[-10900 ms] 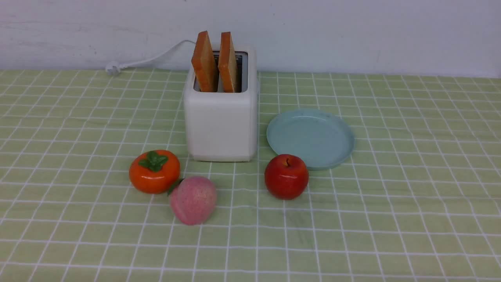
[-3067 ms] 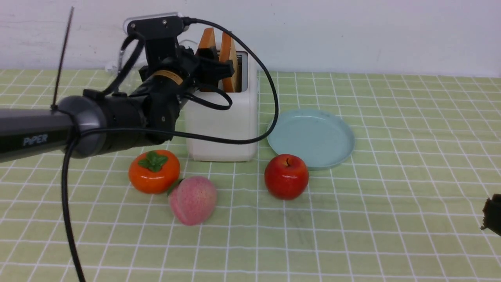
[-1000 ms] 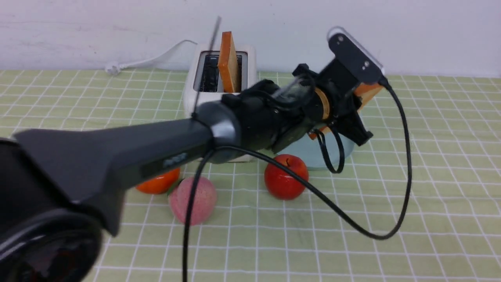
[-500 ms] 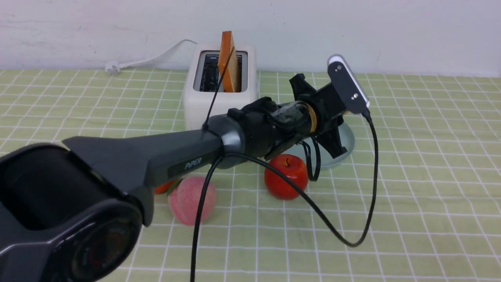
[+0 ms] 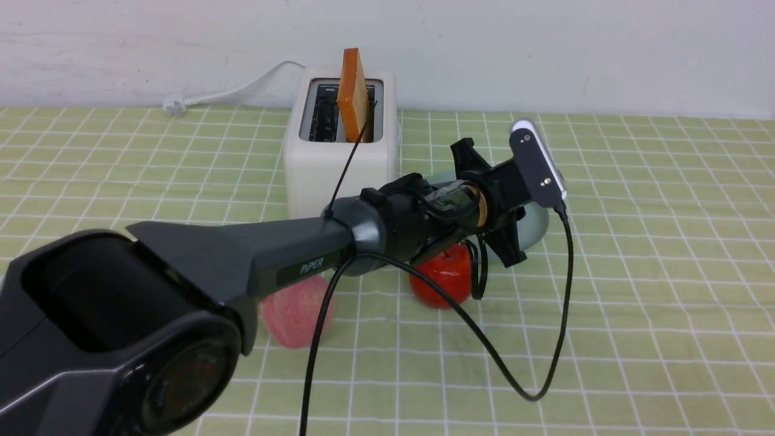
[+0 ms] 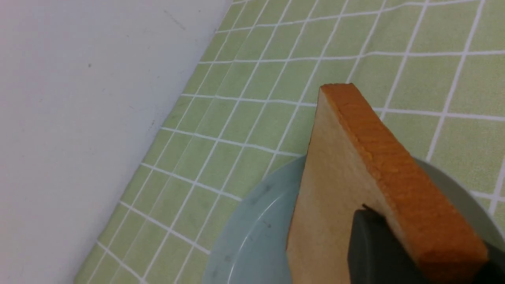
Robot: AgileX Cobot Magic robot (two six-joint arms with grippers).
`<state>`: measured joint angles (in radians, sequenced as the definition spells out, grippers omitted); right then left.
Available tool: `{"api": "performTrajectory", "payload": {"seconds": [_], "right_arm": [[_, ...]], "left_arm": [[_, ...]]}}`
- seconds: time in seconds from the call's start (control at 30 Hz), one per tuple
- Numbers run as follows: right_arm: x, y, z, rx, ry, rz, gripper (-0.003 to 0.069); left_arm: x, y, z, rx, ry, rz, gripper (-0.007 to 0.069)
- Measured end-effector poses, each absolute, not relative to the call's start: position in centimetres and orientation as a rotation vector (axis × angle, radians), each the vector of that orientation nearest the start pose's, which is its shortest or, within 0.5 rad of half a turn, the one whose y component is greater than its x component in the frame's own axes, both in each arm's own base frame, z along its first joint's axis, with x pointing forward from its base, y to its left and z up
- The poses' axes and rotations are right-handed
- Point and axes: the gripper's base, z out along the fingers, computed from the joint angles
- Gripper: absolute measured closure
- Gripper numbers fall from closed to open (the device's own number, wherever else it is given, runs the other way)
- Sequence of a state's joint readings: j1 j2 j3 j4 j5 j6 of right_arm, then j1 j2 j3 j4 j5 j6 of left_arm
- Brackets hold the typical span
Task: Take toasted bread from bread machine on green coffee tablecloth place on plate.
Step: 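Place the slice of bread on the plate with the left gripper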
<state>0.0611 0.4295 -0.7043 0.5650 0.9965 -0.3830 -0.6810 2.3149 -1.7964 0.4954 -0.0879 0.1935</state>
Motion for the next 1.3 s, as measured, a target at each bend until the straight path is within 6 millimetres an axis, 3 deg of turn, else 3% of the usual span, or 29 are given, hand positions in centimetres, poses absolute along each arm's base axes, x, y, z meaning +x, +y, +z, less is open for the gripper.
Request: {"api": "performTrajectory", "payload": {"seconds": [0.03, 0.23, 0.27, 0.3, 0.47, 0.9, 1.23, 1.3], "right_arm": [[5.2, 4.4, 34.2, -0.392, 2.063, 0.5, 0.0657], [5.1, 4.5, 34.2, -0.438, 2.053, 0.5, 0.0655], [5.1, 4.5, 34.2, -0.44, 2.053, 0.5, 0.0655], [5.1, 4.6, 34.2, -0.452, 2.051, 0.502, 0.0655], [5.1, 4.6, 34.2, -0.457, 2.05, 0.499, 0.0655], [5.1, 4.6, 34.3, -0.459, 2.043, 0.499, 0.0647], [5.2, 4.6, 34.3, -0.475, 2.032, 0.486, 0.0644], [5.2, 4.6, 34.3, -0.475, 2.032, 0.486, 0.0643]], "left_arm": [[41.9, -34.4, 18.8, 1.238, 1.475, -0.035, 0.0482], [41.9, -33.8, 18.3, 1.162, 1.655, -0.067, 0.0265], [41.9, -33.7, 18.4, 1.163, 1.657, -0.065, 0.0265], [41.8, -33.6, 18.8, 1.124, 1.694, -0.082, 0.0216], [41.6, -33.2, 20.2, 1.071, 1.736, -0.095, 0.0133], [40.8, -31.8, 23.0, 1.011, 1.865, -0.06, 0.0116], [40.6, -31.5, 22.6, 0.985, 1.955, -0.069, 0.0124], [40.3, -31.4, 23.1, 0.967, 1.983, -0.081, 0.0156]]}}
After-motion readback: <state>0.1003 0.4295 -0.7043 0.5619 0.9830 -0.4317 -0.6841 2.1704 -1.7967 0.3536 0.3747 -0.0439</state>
